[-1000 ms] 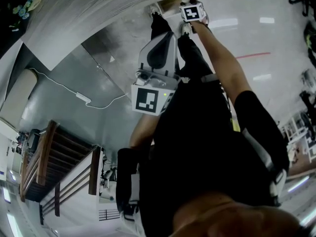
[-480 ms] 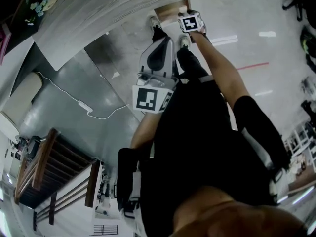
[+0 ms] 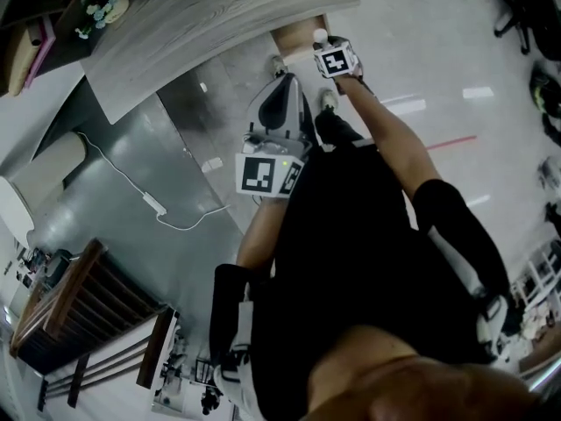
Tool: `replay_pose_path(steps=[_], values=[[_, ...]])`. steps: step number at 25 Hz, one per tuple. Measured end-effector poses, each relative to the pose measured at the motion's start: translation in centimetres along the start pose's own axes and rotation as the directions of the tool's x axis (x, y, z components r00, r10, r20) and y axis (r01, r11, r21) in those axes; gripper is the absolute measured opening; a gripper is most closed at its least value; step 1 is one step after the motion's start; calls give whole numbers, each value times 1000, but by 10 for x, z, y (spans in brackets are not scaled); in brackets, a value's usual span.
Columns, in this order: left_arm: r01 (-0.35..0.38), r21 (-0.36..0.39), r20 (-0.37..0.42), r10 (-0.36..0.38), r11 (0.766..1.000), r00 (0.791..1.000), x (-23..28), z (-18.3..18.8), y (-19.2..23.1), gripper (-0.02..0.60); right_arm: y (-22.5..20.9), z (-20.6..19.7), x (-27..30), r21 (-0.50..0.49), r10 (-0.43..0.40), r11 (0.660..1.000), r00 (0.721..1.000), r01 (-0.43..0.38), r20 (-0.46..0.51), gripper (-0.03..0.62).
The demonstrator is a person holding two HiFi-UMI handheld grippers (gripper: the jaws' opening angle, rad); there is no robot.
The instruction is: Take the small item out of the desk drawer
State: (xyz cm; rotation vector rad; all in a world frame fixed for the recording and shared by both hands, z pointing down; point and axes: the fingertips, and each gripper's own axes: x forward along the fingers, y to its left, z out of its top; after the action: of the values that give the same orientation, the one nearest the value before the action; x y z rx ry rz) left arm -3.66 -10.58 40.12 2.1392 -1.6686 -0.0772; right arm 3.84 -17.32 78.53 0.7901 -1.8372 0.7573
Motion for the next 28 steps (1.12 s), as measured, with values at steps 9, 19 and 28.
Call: replay_pose_path(steps=[9, 19, 28], values=[[-94, 42, 71, 91, 995, 993, -40, 18, -36, -2, 7, 10, -74, -47, 54, 998, 991, -49, 126, 156], [-130, 55, 102, 124, 990, 987, -69, 30, -44, -2, 26, 25, -141, -61, 119, 992, 960, -107, 255, 156], [-108, 88, 88, 100, 990, 991, -78, 34, -20, -2, 43, 58, -206, -97, 94, 993, 909, -59, 406, 156]])
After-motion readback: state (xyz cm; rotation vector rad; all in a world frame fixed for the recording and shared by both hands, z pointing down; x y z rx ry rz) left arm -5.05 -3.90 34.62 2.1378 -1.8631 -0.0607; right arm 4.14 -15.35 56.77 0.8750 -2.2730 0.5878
